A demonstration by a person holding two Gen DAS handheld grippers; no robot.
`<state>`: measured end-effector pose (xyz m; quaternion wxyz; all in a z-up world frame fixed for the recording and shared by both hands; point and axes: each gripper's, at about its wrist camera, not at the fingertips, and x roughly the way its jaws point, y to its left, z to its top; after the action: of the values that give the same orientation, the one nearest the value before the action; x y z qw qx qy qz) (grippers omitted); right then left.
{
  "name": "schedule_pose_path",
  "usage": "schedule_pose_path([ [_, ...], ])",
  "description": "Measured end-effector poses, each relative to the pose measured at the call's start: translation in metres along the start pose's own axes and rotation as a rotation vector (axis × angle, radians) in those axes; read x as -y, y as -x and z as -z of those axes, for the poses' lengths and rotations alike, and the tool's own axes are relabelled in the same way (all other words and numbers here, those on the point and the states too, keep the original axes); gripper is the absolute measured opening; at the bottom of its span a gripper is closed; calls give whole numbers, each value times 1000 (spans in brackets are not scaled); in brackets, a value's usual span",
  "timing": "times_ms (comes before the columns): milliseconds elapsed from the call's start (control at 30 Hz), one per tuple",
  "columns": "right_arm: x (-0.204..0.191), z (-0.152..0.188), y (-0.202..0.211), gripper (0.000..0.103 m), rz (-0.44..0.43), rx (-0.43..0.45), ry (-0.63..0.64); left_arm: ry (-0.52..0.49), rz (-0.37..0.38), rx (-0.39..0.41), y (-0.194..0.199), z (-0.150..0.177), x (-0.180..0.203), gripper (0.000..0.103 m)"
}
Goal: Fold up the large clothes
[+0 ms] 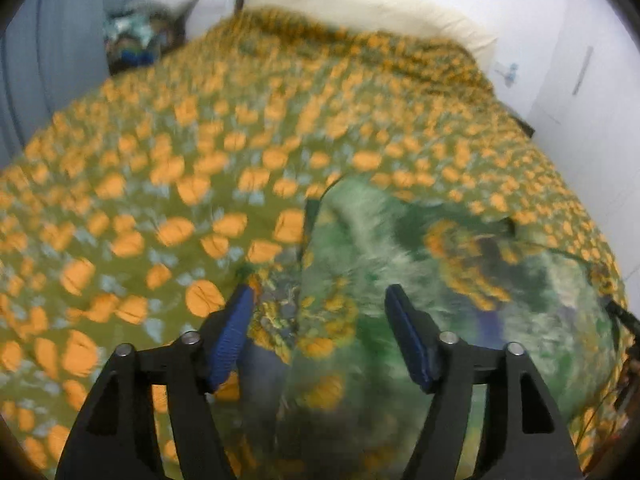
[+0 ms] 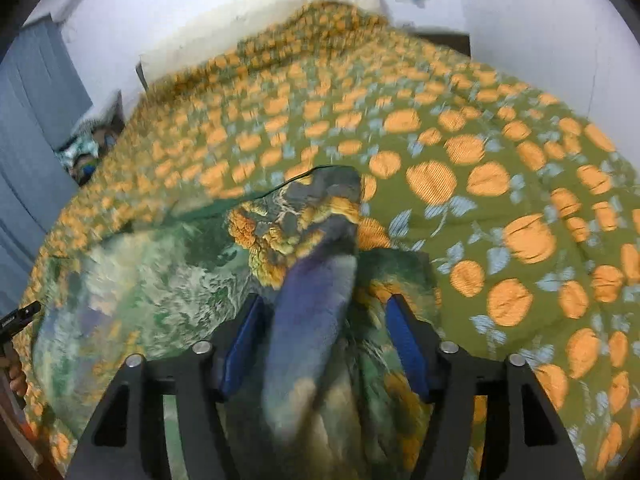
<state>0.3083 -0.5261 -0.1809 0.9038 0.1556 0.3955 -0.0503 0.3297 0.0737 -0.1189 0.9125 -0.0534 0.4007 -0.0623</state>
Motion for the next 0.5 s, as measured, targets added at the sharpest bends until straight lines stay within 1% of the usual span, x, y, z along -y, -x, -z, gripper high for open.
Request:
schedule_pose_path([
  [33,-2,3,14,64,0,22,14,-16,12,20,11,1,7,78],
  [67,-4,7,27,64,-1,41,28,-49,51,48,29,3,23,81],
  [100,-6,11,39,64,-4,59,38,-69,78,59,38,4,31,86],
  [133,-10,17,54,65,-16,84,46,-113,130,67,48,9,52,90],
  [200,-16,26,74,68,-32,116,52,-186,206,50,52,17,85,90],
  [267,-26,38,94,69,-61,148,50,-261,280,5,39,29,129,90],
  [300,-31,44,102,69,-81,161,46,-278,291,-8,32,32,141,90],
  [333,-37,51,109,71,-103,171,42,-297,291,-26,19,37,155,90],
  [400,-49,66,120,71,-132,182,42,-328,237,-101,-22,52,180,90],
  [467,-63,84,129,71,-154,182,60,-351,166,-186,-62,70,191,90],
  [500,-66,89,131,71,-158,181,67,-362,143,-193,-75,76,193,91],
])
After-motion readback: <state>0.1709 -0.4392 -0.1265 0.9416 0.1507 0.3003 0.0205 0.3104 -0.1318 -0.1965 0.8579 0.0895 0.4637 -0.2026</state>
